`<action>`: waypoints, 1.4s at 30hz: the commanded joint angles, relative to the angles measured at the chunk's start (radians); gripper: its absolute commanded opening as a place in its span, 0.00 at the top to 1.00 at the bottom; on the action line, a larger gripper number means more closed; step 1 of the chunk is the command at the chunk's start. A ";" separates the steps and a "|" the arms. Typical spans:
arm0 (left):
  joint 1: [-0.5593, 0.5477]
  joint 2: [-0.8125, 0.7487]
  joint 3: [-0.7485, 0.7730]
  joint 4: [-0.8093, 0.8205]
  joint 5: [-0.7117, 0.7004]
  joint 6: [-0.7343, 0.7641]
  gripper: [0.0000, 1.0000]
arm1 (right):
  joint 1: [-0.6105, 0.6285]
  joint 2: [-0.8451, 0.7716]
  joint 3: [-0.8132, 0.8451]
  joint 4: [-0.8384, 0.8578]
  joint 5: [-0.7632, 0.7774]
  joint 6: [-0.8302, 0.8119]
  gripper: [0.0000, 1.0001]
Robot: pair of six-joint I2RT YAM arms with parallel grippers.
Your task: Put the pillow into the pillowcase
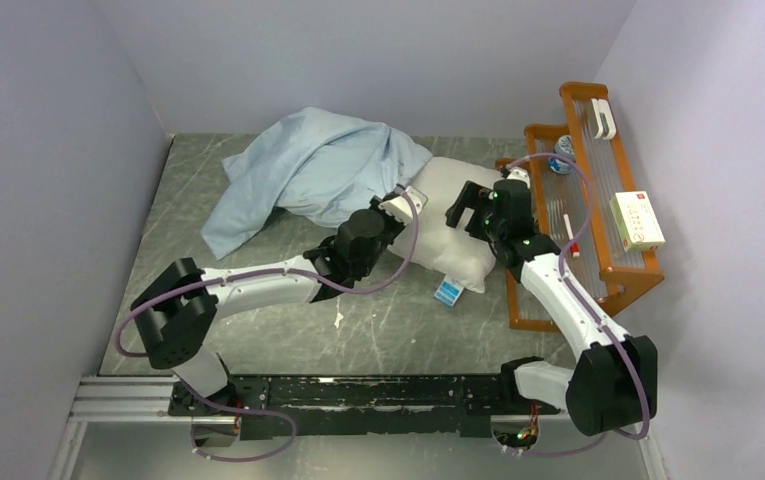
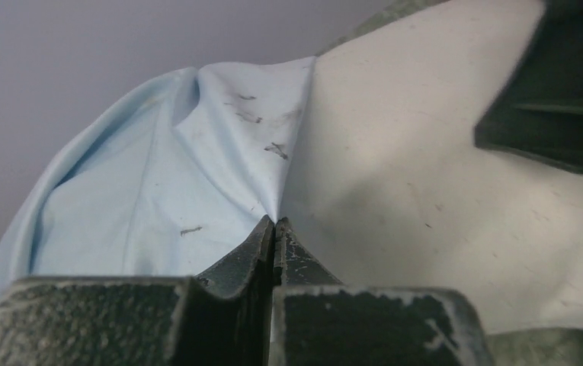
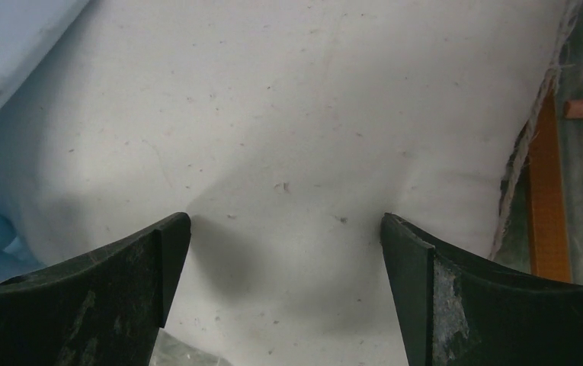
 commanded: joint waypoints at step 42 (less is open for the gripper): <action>0.181 -0.377 0.030 -0.675 0.069 -0.471 0.52 | 0.307 -0.092 -0.069 0.252 -0.158 0.198 0.07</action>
